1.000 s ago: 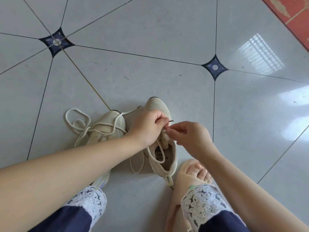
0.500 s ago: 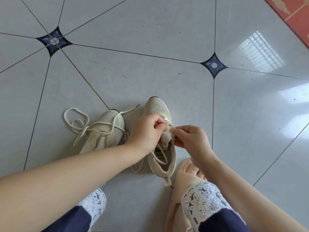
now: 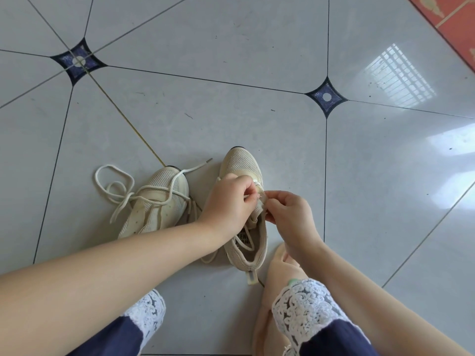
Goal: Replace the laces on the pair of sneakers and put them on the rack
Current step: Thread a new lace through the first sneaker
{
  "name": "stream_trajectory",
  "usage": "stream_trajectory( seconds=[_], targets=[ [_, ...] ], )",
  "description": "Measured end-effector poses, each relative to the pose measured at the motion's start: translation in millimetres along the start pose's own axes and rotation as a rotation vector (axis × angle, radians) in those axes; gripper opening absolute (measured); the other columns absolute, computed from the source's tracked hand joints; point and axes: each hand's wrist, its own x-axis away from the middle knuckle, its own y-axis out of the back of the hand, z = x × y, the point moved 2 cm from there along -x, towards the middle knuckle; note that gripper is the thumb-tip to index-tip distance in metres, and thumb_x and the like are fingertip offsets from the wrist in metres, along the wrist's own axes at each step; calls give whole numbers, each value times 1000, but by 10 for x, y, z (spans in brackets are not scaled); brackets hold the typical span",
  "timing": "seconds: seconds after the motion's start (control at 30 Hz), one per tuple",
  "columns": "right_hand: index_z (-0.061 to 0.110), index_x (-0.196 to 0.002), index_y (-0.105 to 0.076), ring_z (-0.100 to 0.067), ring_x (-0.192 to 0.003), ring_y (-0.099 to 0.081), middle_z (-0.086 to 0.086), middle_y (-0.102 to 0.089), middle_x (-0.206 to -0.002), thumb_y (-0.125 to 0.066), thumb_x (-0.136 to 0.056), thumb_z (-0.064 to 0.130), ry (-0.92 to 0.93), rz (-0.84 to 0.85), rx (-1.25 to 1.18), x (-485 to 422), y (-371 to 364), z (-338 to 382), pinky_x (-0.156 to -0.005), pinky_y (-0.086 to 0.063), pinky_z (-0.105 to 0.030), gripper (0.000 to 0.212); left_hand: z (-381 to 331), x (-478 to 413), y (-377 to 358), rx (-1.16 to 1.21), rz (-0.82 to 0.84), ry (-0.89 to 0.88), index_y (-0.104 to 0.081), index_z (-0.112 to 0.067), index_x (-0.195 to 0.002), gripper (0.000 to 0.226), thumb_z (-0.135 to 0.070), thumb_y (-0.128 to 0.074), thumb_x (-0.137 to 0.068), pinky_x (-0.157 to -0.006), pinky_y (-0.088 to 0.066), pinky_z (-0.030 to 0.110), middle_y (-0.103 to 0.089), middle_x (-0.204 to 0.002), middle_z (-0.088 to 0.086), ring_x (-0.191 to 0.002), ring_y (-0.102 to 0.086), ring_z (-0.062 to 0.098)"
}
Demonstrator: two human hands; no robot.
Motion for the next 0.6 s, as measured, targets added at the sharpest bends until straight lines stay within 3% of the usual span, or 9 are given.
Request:
stream_trajectory(
  seconds=[0.23,0.4,0.6],
  targets=[
    [12,-86,-73,-19,-70,-63,-18,-70,-78,-50,-82,3,-14,-31,-48,-33,-5,-72,-84,-54,-46,25,-14,-24,15,-79,46,16,-58,-10,-73,11,-13,-59,-84,-66,-32,19,-40,-73,-11,-76,-44,10],
    [12,-90,-73,-18,-69,-62,-18,-70,-80,-50,-81,3,-3,-44,-69,-60,-10,-124,-83,-54,-46,27,-34,-42,40,-121,94,41,-55,-15,-69,15,-11,-56,-84,-88,-34,30,-37,-71,-14,-77,-40,9],
    [16,-87,-74,-18,-70,-63,-16,-70,-78,-54,-83,5,0,-39,-92,-79,-2,-143,-83,-55,-44,23,-33,-85,34,-170,127,55,-56,-14,-67,16,-13,-55,-83,-70,-32,24,-38,-71,-11,-76,-45,13]
  ],
)
